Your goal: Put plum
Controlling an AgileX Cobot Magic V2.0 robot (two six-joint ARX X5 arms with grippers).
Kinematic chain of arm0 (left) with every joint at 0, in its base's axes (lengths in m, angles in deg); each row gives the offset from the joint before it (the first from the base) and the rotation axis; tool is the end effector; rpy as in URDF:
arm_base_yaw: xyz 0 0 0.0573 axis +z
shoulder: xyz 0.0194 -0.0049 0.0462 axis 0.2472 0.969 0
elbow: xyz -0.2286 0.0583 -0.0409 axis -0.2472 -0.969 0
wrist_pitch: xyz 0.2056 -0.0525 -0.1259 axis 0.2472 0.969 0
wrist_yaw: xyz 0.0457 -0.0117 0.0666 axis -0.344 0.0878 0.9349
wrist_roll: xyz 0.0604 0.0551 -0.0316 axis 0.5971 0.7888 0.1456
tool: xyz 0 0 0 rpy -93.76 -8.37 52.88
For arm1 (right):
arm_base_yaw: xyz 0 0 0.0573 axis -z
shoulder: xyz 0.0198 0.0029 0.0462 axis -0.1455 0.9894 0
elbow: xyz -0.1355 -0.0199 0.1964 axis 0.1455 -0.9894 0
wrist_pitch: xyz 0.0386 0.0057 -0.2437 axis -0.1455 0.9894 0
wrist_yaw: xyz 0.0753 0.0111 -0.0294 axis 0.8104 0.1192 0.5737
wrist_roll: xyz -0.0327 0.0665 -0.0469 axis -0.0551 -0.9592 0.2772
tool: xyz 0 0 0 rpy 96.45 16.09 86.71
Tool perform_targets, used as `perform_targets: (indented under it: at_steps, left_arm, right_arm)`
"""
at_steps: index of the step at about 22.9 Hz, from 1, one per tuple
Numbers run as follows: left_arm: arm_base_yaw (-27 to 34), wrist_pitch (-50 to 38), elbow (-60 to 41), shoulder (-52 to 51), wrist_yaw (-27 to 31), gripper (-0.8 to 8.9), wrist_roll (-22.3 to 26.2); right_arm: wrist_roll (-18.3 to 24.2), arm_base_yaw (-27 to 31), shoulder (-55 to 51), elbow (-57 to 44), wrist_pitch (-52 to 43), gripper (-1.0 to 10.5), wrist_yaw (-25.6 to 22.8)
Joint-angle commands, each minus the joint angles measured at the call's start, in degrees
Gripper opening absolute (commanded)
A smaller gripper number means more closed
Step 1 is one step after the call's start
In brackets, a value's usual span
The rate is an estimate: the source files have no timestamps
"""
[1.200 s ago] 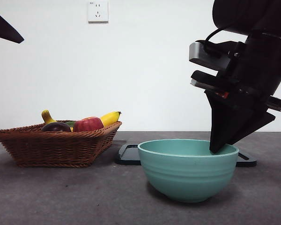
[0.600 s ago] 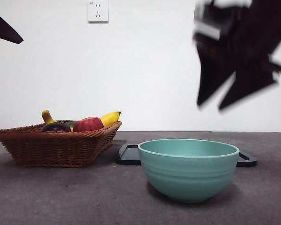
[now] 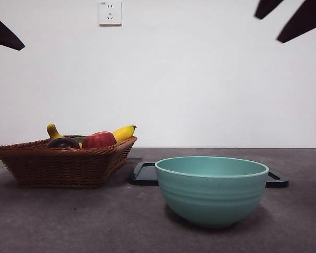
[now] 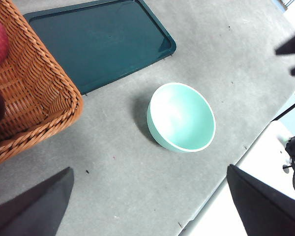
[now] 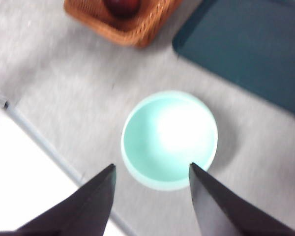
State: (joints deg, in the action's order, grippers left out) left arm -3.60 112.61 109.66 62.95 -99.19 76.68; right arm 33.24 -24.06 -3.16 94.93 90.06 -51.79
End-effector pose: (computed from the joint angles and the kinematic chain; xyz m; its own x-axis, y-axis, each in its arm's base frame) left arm 0.1827 -0.1025 0.2709 0.3913 -0.7052 -0.5913 0.6499 0.6666 -0.3650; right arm 0.1586 0.1289 0.2635 0.3769 0.6141 -0.6934 -0.5749 0.7421 0.3447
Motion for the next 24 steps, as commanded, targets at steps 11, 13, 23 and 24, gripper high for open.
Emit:
perform_targets:
  at_steps: [11,13,23,24]
  left_arm:
    - [-0.2,-0.2,0.5,0.4,-0.5,4.91,0.3]
    - [-0.2,-0.2,0.5,0.4,-0.5,4.91,0.3]
    - [-0.2,-0.1,0.5,0.4,-0.5,0.1,0.3]
    - [-0.2,-0.1,0.6,0.4,-0.5,0.09,0.3]
  right_arm:
    - [0.3,-0.4,-1.2,1.2,4.4,2.4,0.2]
    - [0.3,-0.4,-1.2,1.2,4.4,2.4,0.2]
    - [1.9,-0.4,-1.2,1.2,4.4,0.0,0.2]
    - [2.0,-0.4,-1.2,1.2,4.4,0.1,0.2]
